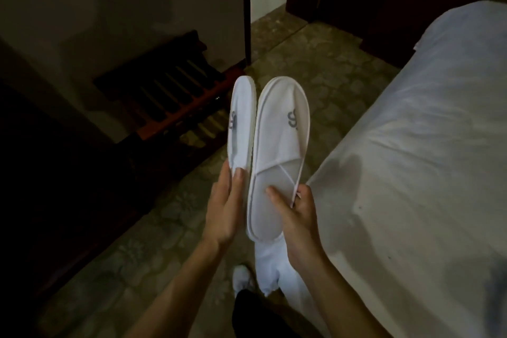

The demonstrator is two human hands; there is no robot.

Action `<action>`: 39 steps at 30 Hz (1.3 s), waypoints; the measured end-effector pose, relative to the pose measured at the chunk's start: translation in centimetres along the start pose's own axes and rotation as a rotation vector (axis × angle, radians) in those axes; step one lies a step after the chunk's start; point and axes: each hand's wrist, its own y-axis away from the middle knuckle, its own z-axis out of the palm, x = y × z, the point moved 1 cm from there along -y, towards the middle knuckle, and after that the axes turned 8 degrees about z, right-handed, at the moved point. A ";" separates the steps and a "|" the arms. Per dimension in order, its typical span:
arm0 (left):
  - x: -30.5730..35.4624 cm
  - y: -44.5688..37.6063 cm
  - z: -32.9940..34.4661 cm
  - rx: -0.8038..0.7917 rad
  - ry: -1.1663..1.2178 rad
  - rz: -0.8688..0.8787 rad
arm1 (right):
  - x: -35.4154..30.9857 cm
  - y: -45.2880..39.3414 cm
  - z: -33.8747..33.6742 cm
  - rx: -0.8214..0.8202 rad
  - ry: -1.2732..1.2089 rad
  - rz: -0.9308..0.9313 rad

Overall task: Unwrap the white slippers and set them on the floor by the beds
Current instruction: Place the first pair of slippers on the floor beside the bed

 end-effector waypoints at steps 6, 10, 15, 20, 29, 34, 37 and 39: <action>-0.2 -5.4 -3.1 0.178 -0.149 -0.118 | -1.6 -3.8 3.9 0.090 -0.095 0.021; -0.7 -7.6 -4.8 0.188 -0.113 -0.152 | -2.0 -5.6 5.0 0.156 -0.121 0.012; -2.2 -10.2 -6.3 0.056 -0.025 -0.153 | -2.1 -7.4 6.3 0.185 -0.119 0.020; -2.7 -12.9 -7.7 0.032 0.190 -0.243 | -3.1 -8.5 8.6 0.243 -0.161 0.018; -2.5 -17.6 -13.9 -0.300 0.447 -0.402 | -4.8 -9.4 16.0 0.384 -0.339 0.016; -3.2 -20.3 -16.3 -0.288 0.211 -0.394 | -3.6 -10.8 19.3 0.446 -0.418 0.034; -3.9 -20.8 -16.8 -0.226 0.306 -0.407 | -3.3 -11.5 20.8 0.505 -0.459 0.023; -4.5 -20.8 -16.9 -0.175 0.459 -0.465 | -3.3 -11.9 21.6 0.540 -0.495 0.007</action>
